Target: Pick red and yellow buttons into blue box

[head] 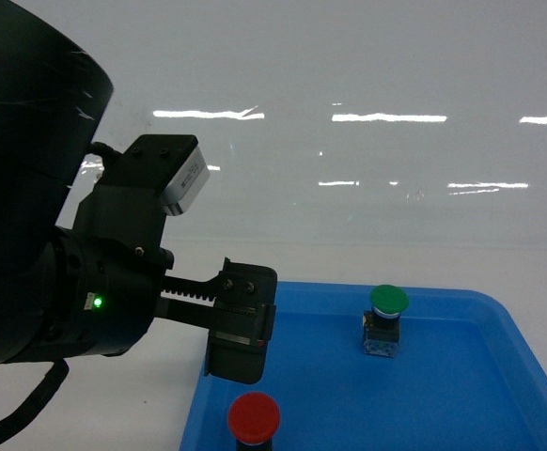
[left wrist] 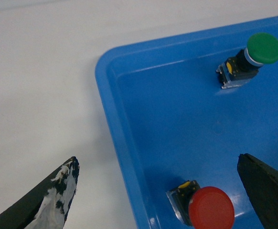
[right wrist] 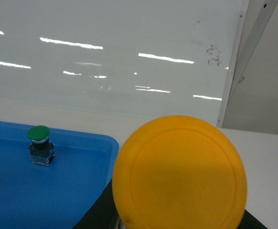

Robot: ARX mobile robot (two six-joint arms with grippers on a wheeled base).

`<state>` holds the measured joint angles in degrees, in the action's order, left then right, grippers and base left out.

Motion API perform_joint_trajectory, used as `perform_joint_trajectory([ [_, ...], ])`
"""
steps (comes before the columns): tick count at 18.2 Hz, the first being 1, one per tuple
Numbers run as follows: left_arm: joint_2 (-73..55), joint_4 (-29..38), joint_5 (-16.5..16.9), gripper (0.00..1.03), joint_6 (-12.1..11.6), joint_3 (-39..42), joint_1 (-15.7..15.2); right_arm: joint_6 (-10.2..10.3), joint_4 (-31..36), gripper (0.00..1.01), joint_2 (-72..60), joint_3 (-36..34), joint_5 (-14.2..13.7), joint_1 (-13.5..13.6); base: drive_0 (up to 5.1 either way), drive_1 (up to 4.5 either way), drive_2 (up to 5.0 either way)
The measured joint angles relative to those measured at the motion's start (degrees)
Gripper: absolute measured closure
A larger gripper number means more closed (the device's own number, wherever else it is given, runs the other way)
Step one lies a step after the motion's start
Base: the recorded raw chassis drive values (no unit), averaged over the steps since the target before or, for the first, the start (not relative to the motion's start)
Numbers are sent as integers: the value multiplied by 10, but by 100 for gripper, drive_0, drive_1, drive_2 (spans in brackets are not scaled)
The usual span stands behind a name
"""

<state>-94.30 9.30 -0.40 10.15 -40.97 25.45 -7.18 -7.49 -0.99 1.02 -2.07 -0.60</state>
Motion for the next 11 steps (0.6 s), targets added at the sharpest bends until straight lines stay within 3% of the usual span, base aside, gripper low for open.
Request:
perform_joint_trajectory([
  [3,-29,-21,-11,5,20,-14,21,0,0,75,0,0,0,0,0,0,0],
  [11,-35,-45,-29,5,34,-29,45,0,0,75,0,0,0,0,0,0,0],
])
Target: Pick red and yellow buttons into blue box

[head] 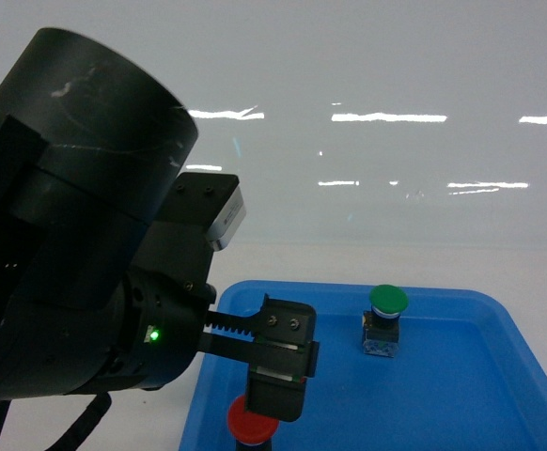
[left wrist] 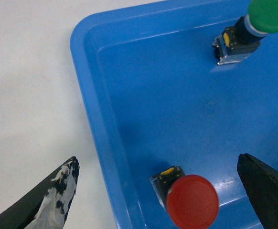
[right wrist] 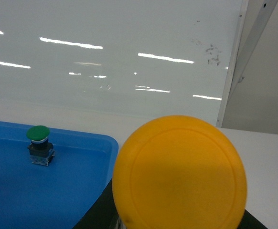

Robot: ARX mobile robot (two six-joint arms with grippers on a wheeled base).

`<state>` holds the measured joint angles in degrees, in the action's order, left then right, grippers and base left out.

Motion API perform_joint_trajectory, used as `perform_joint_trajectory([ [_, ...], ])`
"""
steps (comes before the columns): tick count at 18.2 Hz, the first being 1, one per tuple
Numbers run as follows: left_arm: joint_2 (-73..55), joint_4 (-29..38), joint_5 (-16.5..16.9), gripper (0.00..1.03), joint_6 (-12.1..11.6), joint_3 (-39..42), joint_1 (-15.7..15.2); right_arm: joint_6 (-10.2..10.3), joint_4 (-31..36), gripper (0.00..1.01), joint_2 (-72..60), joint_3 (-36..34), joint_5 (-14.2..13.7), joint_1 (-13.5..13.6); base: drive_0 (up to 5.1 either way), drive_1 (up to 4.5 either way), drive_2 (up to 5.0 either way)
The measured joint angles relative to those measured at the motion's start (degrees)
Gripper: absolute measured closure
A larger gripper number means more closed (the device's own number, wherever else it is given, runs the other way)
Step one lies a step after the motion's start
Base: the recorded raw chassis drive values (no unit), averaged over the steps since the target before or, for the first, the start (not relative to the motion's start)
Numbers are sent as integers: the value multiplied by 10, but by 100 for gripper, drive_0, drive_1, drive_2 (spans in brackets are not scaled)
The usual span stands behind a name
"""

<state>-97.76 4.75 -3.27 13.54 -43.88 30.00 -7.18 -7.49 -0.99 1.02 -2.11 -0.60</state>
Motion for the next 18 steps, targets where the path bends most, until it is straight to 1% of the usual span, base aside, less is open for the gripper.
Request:
perform_joint_trajectory([
  [6,4,-3,-6,5,0,-9,15,0,0,75,0,0,0,0,0,0,0],
  [7,6,-7,-7,5,1,-13,21,0,0,75,0,0,0,0,0,0,0],
  [8,7,-13,-13,5,3,-16,39,0,0,75,0,0,0,0,0,0,0],
  [9,-1,-5,-26,5,11,-10,56,0,0,75,0,0,0,0,0,0,0],
  [10,-32,9,-38,5,11,-2,62,0,0,75,0,0,0,0,0,0,0],
  [11,-69,34,-56,5,12,4,76,0,0,75,0,0,0,0,0,0,0],
  [12,-82,31,-56,5,15,4,83,0,0,75,0,0,0,0,0,0,0],
  [18,-92,33,-59,5,19,3,91,0,0,75,0,0,0,0,0,0,0],
])
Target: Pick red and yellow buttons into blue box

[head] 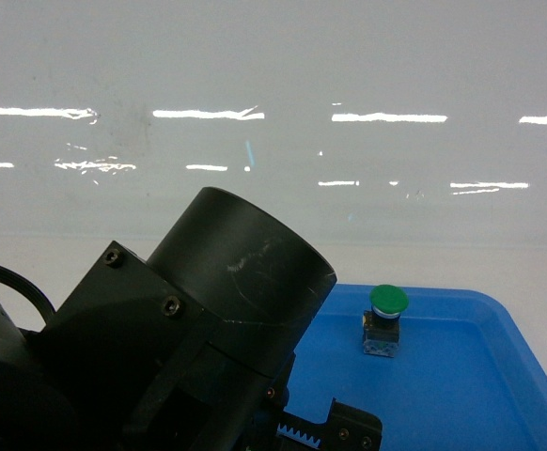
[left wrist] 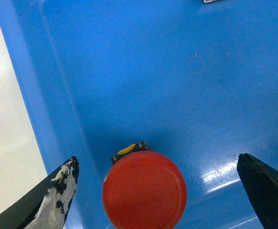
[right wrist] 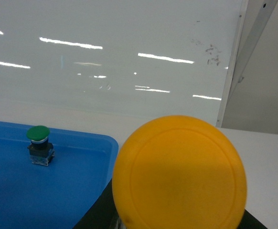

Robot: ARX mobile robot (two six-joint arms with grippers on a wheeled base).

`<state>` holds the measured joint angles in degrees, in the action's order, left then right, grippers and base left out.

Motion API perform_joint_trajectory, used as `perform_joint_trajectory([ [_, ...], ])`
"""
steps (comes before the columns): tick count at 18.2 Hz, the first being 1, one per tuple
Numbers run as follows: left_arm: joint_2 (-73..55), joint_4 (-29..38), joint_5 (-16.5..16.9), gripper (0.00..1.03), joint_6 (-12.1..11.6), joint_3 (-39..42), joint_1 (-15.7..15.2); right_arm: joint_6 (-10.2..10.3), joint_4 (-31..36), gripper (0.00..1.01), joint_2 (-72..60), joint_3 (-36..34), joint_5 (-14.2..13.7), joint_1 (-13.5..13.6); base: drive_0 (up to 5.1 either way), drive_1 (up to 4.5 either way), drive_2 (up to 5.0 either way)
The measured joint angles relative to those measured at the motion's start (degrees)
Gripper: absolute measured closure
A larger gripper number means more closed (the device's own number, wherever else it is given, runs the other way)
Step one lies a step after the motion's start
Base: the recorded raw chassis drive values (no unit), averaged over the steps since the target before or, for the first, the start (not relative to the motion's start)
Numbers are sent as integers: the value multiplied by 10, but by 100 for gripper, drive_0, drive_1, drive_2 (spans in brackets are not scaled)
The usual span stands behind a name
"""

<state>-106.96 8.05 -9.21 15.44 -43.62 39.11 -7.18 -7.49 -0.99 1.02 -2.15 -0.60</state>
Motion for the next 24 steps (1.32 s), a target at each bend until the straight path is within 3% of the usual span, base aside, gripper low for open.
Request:
perform_joint_trajectory([
  [9,-36,34,2,5,13,-3,0,0,0,75,0,0,0,0,0,0,0],
  [10,-40,36,2,8,12,-4,1,0,0,75,0,0,0,0,0,0,0],
  [12,-42,38,2,24,12,-4,1,0,0,75,0,0,0,0,0,0,0],
  [16,-50,56,0,69,13,-3,-5,0,0,75,0,0,0,0,0,0,0],
  [21,-49,88,2,71,8,13,-16,0,0,75,0,0,0,0,0,0,0],
  [24,-4,129,-2,71,-9,56,-41,0,0,75,0,0,0,0,0,0,0],
])
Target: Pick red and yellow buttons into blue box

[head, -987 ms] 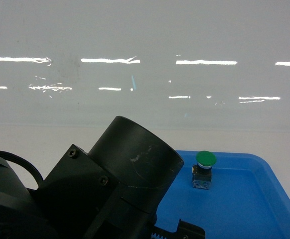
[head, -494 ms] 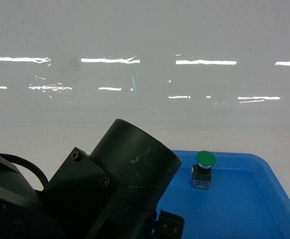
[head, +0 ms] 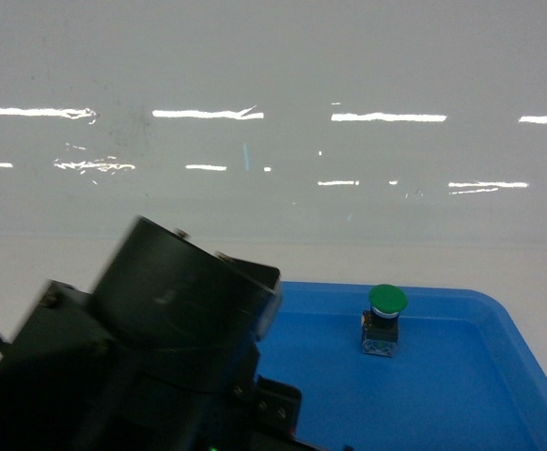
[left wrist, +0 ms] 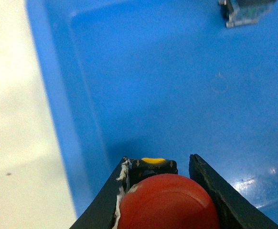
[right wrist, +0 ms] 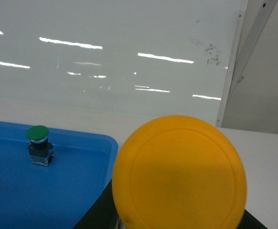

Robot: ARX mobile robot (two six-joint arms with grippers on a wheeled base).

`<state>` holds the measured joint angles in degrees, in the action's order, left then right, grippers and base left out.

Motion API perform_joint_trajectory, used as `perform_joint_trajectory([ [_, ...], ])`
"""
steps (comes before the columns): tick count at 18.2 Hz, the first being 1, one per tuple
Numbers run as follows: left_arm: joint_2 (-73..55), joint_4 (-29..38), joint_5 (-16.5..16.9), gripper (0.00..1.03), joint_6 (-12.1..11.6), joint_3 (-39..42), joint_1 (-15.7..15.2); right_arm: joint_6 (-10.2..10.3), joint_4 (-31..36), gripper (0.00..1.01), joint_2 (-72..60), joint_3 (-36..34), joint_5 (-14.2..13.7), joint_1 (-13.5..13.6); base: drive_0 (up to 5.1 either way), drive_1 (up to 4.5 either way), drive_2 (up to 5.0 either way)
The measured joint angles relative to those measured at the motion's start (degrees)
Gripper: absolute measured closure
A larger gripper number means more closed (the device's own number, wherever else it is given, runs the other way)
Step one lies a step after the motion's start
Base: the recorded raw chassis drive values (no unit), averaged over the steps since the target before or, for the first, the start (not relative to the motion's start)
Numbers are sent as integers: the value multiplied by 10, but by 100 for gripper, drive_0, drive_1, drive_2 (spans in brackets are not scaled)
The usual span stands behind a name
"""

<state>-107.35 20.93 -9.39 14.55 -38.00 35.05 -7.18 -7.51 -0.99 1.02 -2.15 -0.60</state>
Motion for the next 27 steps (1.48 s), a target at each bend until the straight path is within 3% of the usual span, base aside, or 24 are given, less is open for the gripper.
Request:
perform_joint_trajectory([
  [4,131,61,13,71,-13,64,-66,0,0,75,0,0,0,0,0,0,0],
  [9,239,134,-14,71,-52,133,-127,0,0,75,0,0,0,0,0,0,0],
  [11,285,137,-14,71,-68,169,-149,0,0,75,0,0,0,0,0,0,0],
  [16,437,57,7,72,-89,228,-219,0,0,75,0,0,0,0,0,0,0],
  [21,586,-69,9,72,-90,263,-233,0,0,75,0,0,0,0,0,0,0],
  [27,608,-76,7,72,-90,267,-235,0,0,75,0,0,0,0,0,0,0],
])
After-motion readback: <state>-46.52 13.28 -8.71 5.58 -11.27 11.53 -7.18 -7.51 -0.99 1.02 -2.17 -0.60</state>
